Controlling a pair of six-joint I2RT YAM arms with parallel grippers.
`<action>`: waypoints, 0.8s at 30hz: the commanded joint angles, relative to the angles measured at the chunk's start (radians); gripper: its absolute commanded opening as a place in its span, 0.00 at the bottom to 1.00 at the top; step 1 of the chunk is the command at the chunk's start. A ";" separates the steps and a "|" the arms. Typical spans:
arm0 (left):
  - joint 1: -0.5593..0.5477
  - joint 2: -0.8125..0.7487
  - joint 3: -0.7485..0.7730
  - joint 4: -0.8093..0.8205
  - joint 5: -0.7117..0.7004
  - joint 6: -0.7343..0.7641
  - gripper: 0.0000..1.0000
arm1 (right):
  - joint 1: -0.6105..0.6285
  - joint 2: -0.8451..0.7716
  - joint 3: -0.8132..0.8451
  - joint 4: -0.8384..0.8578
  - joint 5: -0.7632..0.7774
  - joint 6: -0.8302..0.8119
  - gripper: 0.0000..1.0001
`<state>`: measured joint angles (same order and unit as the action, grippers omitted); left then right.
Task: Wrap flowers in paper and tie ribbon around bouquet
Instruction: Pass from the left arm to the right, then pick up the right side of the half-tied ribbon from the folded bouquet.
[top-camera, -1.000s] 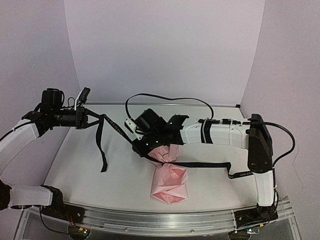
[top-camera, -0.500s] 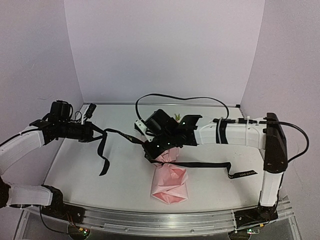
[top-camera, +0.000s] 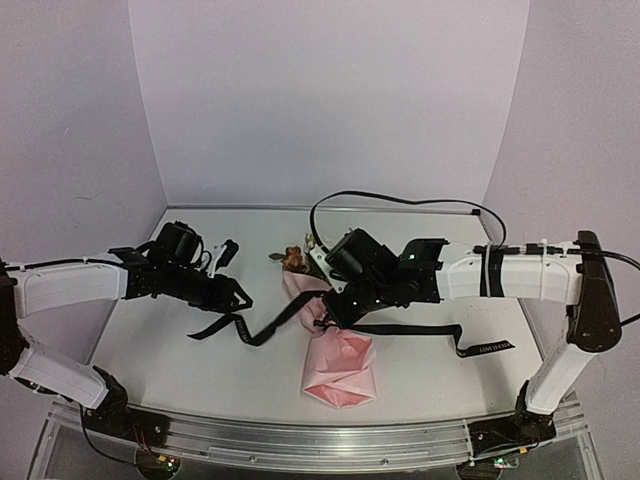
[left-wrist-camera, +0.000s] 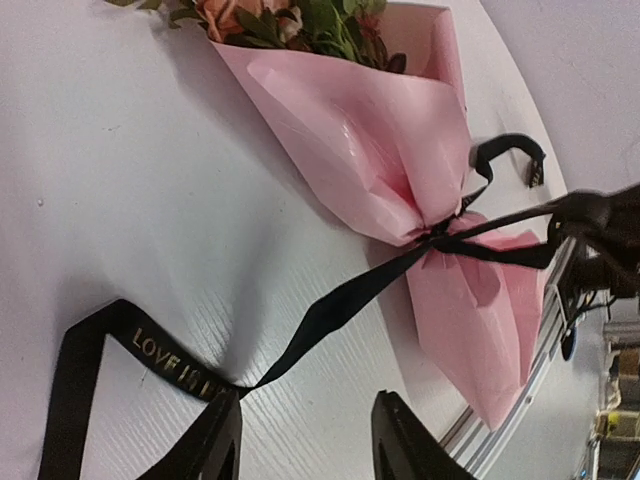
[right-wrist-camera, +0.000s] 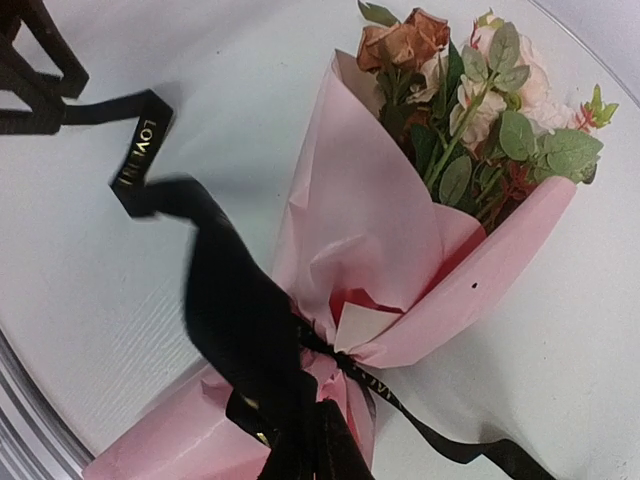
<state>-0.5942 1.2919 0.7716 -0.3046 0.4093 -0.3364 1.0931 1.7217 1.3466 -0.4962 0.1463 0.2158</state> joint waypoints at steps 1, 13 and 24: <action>-0.002 -0.040 0.080 0.094 -0.060 -0.013 0.53 | -0.002 -0.061 -0.031 -0.021 0.006 0.025 0.00; -0.155 0.123 0.138 0.305 0.064 0.036 0.36 | -0.001 -0.145 -0.146 -0.014 -0.027 0.106 0.00; -0.237 0.375 0.294 0.368 0.040 0.055 0.21 | 0.006 -0.206 -0.278 0.061 -0.132 0.156 0.00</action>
<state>-0.8142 1.6231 0.9830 0.0013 0.4522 -0.3051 1.0934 1.5703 1.0997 -0.4838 0.0587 0.3458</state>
